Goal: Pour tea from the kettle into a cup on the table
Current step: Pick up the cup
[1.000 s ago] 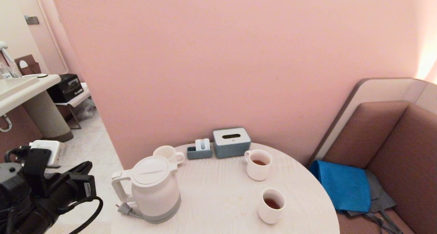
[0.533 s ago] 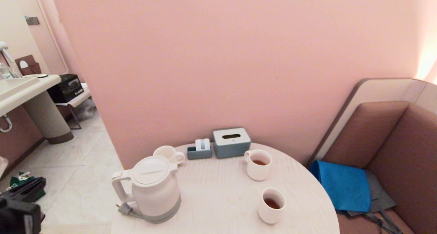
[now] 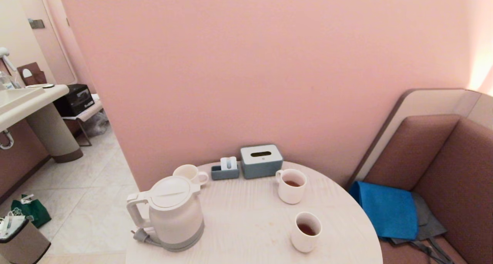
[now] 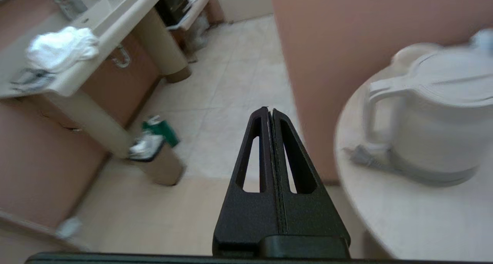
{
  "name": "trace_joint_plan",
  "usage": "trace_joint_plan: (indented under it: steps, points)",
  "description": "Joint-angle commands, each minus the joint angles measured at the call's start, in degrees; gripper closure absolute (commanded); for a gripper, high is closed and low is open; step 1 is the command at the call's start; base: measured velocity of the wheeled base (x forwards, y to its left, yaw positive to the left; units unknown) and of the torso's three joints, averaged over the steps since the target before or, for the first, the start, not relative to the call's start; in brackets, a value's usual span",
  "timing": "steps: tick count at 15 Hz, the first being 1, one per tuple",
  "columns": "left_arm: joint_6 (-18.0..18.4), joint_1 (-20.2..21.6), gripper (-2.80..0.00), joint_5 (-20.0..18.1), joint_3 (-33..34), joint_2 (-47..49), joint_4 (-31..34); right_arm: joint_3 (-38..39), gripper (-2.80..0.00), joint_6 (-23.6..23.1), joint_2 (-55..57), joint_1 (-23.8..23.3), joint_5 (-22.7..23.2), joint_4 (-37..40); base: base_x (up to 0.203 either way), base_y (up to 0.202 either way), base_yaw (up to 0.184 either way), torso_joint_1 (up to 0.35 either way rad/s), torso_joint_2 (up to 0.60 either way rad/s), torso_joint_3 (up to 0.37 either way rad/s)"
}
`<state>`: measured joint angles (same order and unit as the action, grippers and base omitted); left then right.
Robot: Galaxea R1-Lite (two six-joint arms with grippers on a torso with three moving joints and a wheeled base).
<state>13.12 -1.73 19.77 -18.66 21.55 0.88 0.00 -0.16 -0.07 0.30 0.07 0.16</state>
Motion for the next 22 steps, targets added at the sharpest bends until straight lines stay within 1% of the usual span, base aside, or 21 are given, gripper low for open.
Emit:
trace_joint_plan:
  steps: [1, 2, 3, 4, 7, 8, 9, 10, 12, 14, 15, 17, 21, 22]
  points:
    - [-2.8, 0.3, 0.00, -1.8, 2.4, -7.9, 0.0, 0.0, 0.00, 0.0, 0.1, 0.0, 0.0, 0.0, 0.000, 0.000, 0.000, 0.000, 0.00, 0.000]
    - [-4.9, 0.4, 0.00, -2.9, 4.1, -9.9, 0.2, 0.0, 0.00, 0.0, 0.1, 0.0, 0.0, 0.0, 0.000, 0.000, 0.000, 0.000, 0.00, 0.000]
    - [-6.0, 1.3, 0.00, -3.4, 4.5, -10.5, 0.2, 0.0, 0.00, 0.0, 0.1, 0.0, 0.0, 0.0, 0.000, 0.000, 0.000, 0.000, 0.00, 0.000]
    - [-6.1, 2.2, 0.00, -3.6, 4.6, -11.4, 0.1, 0.0, 0.00, 0.0, 0.1, 0.0, 0.0, 0.0, 0.000, 0.000, 0.000, 0.000, 0.00, 0.000]
    - [-7.8, 2.3, 0.00, -4.0, 8.2, -15.4, -0.2, 0.0, 0.00, 0.0, 0.1, 0.0, 0.0, 0.0, 0.000, 0.000, 0.000, 0.000, 0.00, 0.000]
    - [-8.0, 2.3, 0.00, -6.2, 10.0, -17.9, -0.3, 0.0, 0.00, 0.0, 0.1, 0.0, 0.0, 0.0, 0.000, 0.000, 0.000, 0.000, 0.00, 0.000]
    - [-8.2, 2.3, 0.00, -9.9, 11.6, -20.1, -0.3, 0.0, 0.00, 0.0, 0.1, 0.0, 0.0, 0.0, 0.000, 0.000, 0.000, 0.000, 0.00, 0.000]
    - [-8.4, 2.2, 0.00, -12.8, 13.6, -21.4, -0.3, 0.0, 0.00, 0.0, 0.1, 0.0, 0.0, 0.0, 0.000, 0.000, 0.000, 0.000, 0.00, 0.000]
    - [-8.5, 2.2, 0.00, -14.9, 16.3, -21.5, -0.4, 0.0, 0.00, 0.0, 0.1, 0.0, 0.0, 0.0, 0.000, 0.000, 0.000, 0.000, 0.00, 0.000]
    - [-9.5, 2.2, 0.00, -19.3, 17.5, -21.5, -0.3, 0.0, 0.00, 0.0, 0.1, 0.0, 0.0, 0.0, 0.000, 0.000, 0.000, 0.000, 0.00, 0.000]
    - [-8.8, 2.2, 0.00, -20.3, 18.6, -21.5, -0.5, 0.0, 0.00, 0.0, 0.1, 0.0, 0.0, 0.0, 0.000, 0.000, 0.000, 0.000, 0.00, 0.000]
    - [-8.4, 2.2, 0.00, -20.8, 18.7, -21.5, -0.4, 0.0, 0.00, 0.0, 0.1, 0.0, 0.0, 0.0, 0.000, 0.000, 0.000, 0.000, 0.00, 0.000]
    - [-8.6, 2.2, 0.00, -20.7, 18.7, -21.5, -0.4, 0.0, 0.00, 0.1, 0.1, 0.0, 0.0, 0.0, 0.000, 0.000, 0.000, 0.000, 0.00, 0.000]
    - [-9.2, 2.2, 0.00, -20.6, 18.7, -21.5, -0.4, 0.0, 0.00, 0.1, 0.1, 0.0, 0.0, 0.0, 0.000, 0.000, 0.000, 0.000, 0.00, 0.000]
